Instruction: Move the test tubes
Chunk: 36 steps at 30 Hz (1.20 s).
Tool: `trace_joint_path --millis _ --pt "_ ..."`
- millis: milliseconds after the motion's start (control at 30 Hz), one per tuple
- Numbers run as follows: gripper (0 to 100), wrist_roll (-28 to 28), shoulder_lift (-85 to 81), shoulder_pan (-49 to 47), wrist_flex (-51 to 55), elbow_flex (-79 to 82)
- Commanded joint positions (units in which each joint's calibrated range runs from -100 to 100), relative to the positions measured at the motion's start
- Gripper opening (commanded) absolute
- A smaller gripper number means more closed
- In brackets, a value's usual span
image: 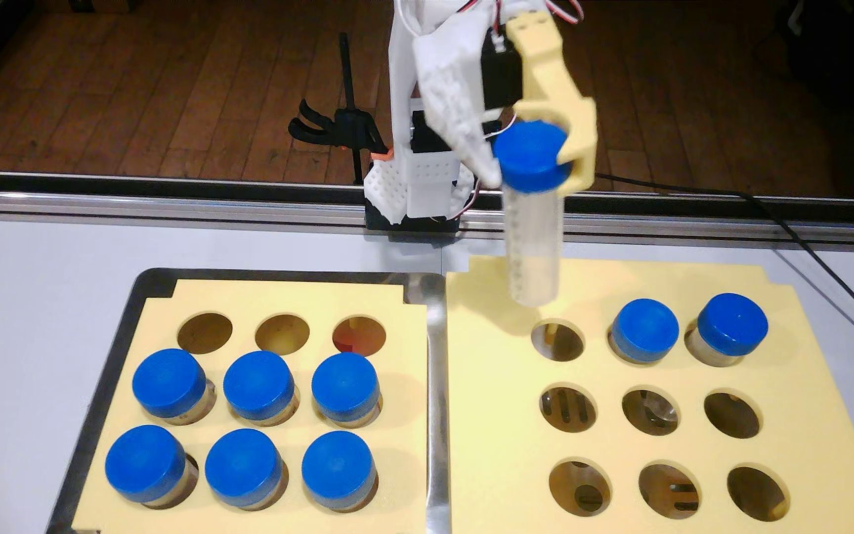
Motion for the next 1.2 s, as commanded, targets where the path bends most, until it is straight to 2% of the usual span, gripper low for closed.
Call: trace_joint_path --millis 0,300,600,767,1067,1167 --pt "9 -0.2 -1.1 -1.9 0.1 -0.4" --pt "9 -0.2 0.6 -3.4 -6.2 3.9" --pt "9 0.1 5.5 -4.1 -6.3 5.8" --pt "9 -0.5 5.3 -7.6 -6.3 14.5" --pt "9 -1.7 5.3 -11.0 -5.9 20.9" --pt "13 -2.3 5.2 -10.7 -5.9 20.9"
